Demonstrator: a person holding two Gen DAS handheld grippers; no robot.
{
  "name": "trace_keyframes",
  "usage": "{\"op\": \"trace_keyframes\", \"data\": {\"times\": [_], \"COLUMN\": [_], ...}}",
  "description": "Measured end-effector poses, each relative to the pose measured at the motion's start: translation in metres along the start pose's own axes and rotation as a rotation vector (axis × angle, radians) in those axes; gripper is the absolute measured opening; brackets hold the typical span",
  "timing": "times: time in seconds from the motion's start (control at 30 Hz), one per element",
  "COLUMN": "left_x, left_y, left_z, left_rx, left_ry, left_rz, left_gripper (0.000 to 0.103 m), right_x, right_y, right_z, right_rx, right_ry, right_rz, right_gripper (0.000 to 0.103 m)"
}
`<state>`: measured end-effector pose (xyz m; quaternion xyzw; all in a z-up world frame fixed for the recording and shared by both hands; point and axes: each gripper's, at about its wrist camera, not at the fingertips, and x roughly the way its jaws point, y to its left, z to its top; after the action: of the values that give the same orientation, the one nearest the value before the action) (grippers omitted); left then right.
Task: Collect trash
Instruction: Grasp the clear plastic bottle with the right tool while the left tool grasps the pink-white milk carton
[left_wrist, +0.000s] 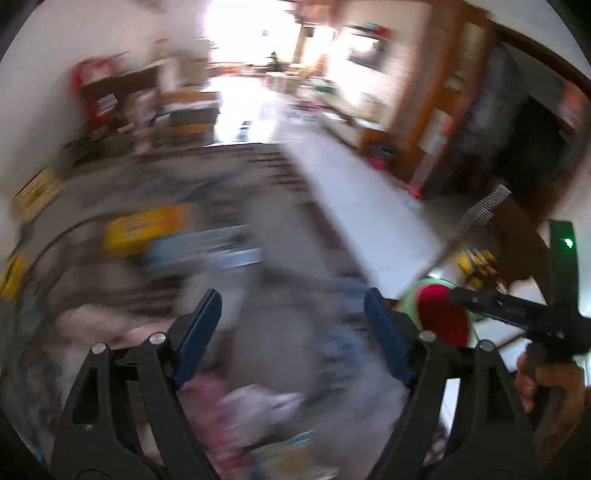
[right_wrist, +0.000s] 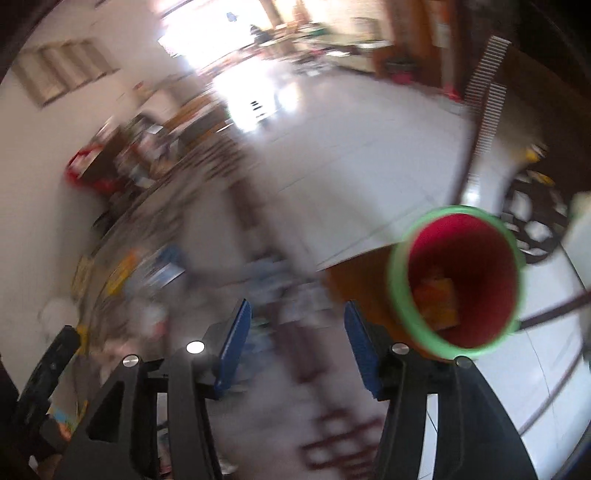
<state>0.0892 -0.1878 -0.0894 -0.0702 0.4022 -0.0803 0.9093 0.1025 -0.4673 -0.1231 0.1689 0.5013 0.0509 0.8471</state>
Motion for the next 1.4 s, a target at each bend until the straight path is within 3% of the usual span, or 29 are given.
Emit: {"op": "trace_keyframes", "data": {"times": [0.2,0.37,0.5,0.77,0.93,1.23,1.4], "left_x": [-0.025,-0.044,-0.047,-0.02,0.007,0.066,0.087], "left_y": [0.114,0.164,0.187,0.208,0.197,0.192,0.198], "left_z": [-0.02,-0.038,-0.044,-0.044,-0.042,-0.051,-0.046], "left_rx": [-0.221,-0.277,-0.309,-0.354,-0.389,-0.644,-0.708], "left_ry": [0.039,0.054,0.064,0.108,0.16,0.25,0.219], "left_rz": [0.135,0.173,0.172,0.139,0.092,0.091,0.148], "left_gripper": [0.077,0.077,0.077,0.077,0.077,0.077,0.079], "right_x": [0.071,0.129,0.163,0.2,0.203,0.186,0.164], "right_y": [0.114,0.176,0.197,0.202,0.206,0.198,0.193], "right_z": [-0.015,-0.024,-0.027,-0.029,-0.028,-0.02,-0.017], "right_rx": [-0.12,-0.15,-0.12,-0.08,-0.125,-0.142,-0.17], "right_ry": [0.134,0.208,0.257,0.324,0.321,0.288,0.258], "right_rz": [0.095,0.078,0.06,-0.003,-0.025,0.079,0.1], "right_gripper": [0.056,0.061,0.061,0.063,0.061,0.058,0.058]}}
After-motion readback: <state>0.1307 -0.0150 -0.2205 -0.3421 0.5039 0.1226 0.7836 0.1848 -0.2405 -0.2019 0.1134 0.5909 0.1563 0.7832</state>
